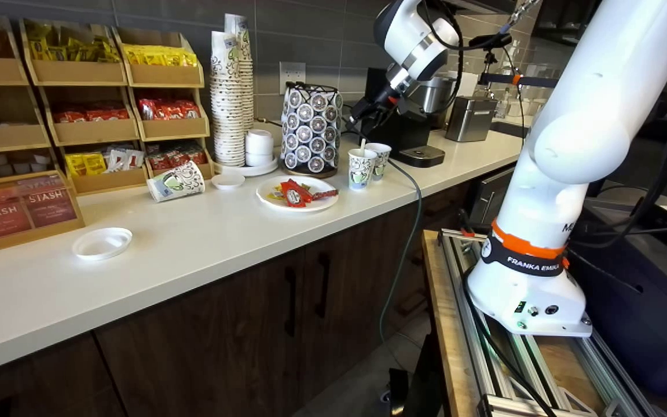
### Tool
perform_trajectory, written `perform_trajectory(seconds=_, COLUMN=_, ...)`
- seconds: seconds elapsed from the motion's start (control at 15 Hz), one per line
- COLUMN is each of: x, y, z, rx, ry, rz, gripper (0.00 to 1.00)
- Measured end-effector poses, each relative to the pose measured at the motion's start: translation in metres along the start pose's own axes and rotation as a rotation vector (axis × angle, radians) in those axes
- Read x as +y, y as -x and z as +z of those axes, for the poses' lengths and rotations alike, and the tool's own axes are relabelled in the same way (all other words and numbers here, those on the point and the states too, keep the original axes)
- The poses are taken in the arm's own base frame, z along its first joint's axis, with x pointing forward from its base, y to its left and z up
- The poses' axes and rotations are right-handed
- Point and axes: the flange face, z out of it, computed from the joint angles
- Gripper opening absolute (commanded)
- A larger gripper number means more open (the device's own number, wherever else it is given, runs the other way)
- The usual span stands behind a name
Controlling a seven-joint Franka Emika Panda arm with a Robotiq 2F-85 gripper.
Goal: Put the plastic spoon in the paper cup on the left
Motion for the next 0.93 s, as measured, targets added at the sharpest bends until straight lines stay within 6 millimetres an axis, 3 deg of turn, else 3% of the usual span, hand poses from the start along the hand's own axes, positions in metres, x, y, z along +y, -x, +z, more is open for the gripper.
perform_trajectory(seconds=0.47, x=-0.003, y=0.023, z=-0.045, rx=-0.125, ry=0.123, rz=-0.227, gripper=1.00)
perform_trajectory(seconds=0.6, x=-0.019, y=0.022, z=-0.066, rx=-0.163, ry=0.151, rz=-0.324, gripper=1.00)
perform_trajectory(seconds=0.93, x=-0.092, y=0.014, z=-0.137, rx=-0.228, ry=0.021, rz=-0.557, gripper=1.00)
